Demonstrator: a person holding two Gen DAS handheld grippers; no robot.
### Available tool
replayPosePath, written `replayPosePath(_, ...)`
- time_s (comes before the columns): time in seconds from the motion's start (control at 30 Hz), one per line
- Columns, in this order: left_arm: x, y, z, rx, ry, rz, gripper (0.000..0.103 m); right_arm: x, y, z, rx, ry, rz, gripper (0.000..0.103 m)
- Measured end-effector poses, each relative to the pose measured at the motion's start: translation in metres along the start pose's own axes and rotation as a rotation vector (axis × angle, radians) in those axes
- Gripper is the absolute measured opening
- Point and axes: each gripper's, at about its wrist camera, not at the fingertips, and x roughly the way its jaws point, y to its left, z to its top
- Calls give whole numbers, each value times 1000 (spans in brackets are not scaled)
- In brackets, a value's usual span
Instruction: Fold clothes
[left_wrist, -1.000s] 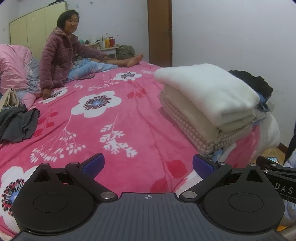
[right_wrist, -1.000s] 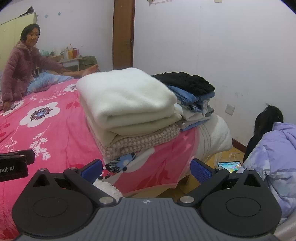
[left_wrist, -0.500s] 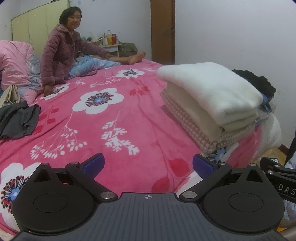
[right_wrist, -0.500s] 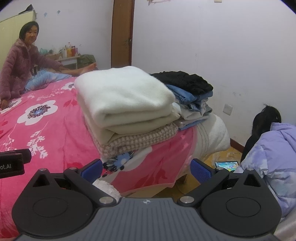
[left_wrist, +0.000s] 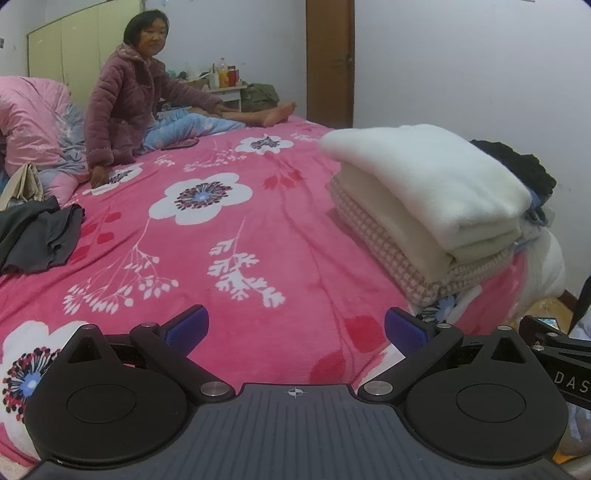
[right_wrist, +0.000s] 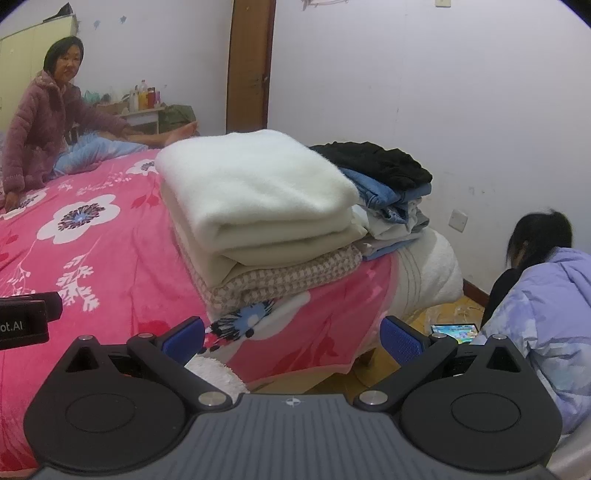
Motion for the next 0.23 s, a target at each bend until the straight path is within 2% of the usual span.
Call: replayPosePath(0.23,0,2,0,0,-4,8,102,0,1,0,1,-1,-2,103)
